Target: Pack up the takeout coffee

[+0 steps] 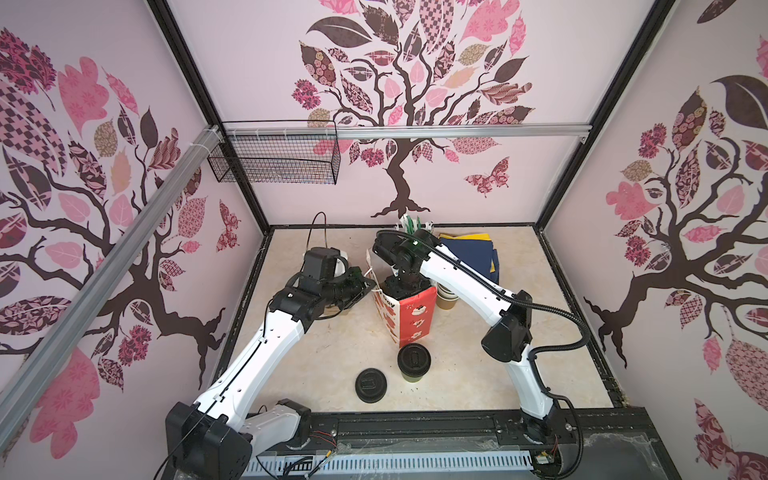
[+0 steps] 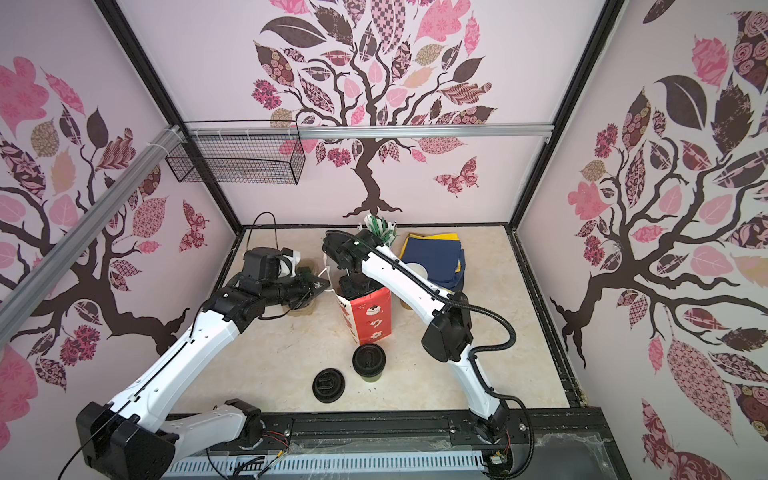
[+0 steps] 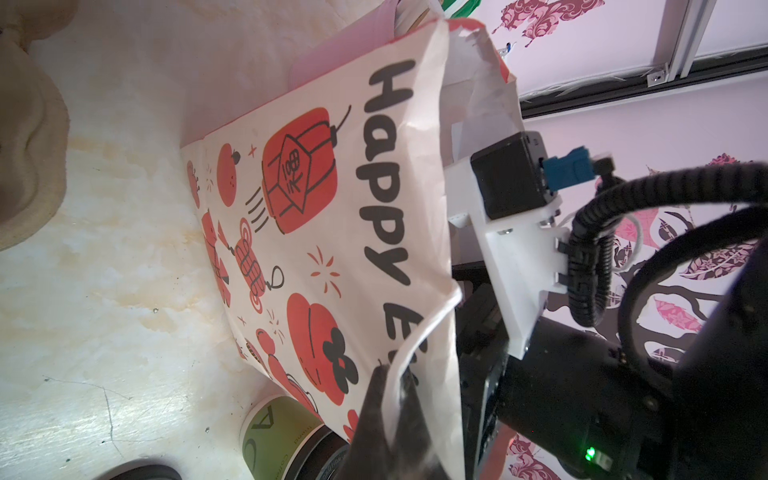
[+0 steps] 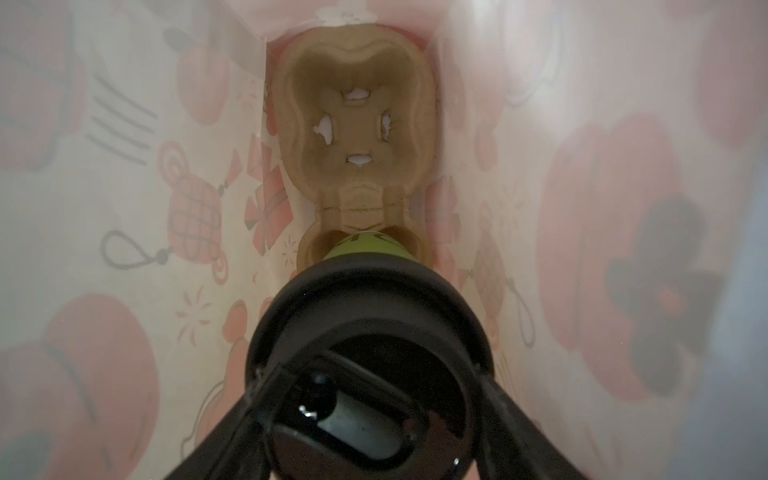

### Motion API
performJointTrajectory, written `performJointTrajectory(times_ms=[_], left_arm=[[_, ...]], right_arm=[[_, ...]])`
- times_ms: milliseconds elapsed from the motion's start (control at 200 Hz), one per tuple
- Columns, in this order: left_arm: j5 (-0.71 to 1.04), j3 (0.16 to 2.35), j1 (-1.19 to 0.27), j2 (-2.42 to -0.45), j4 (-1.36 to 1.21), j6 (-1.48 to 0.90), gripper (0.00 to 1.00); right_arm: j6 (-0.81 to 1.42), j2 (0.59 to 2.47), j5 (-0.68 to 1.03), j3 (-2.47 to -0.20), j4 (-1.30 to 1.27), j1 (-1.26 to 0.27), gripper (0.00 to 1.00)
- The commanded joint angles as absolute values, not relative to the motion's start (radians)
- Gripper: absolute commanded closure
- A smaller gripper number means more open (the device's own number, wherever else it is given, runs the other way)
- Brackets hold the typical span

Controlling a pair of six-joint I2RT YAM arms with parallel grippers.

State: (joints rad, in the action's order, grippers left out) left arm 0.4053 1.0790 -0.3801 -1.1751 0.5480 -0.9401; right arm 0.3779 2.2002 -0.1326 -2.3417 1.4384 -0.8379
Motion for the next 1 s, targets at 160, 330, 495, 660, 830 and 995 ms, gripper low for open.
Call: performJointTrajectory(times_ms=[160, 330, 495, 660, 830, 995], left_arm=[[0.402, 1.121, -0.376, -1.178, 0.556, -0.917, 1.0], [0.399, 1.123, -0.375, -1.178, 0.553, -0.919, 1.0], [0.399, 1.122, -0.376, -1.18, 0.554, -0.919, 1.0], [0.399, 1.123, -0.376, -1.18, 0.552, -0.919, 1.0], [0.398, 1.122, -0.376, -1.181, 0.552, -0.92, 1.0], [0.399, 1.121, -0.375, -1.181, 0.552, -0.92, 1.0]], right_arm=[[0.385, 2.189, -0.152, -2.344, 1.436, -0.841, 0.42], [0.378, 2.195, -0.141, -2.291, 1.397, -0.84, 0.42], [0.376, 2.202, -0.133, -2.25, 1.383, -0.84, 0.42], [0.374, 2.202, -0.129, -2.22, 1.365, -0.84, 0.42], [0.371, 2.208, -0.129, -2.197, 1.359, -0.838, 0.42], [0.367, 2.221, -0.138, -2.18, 1.36, -0.838, 0.42]])
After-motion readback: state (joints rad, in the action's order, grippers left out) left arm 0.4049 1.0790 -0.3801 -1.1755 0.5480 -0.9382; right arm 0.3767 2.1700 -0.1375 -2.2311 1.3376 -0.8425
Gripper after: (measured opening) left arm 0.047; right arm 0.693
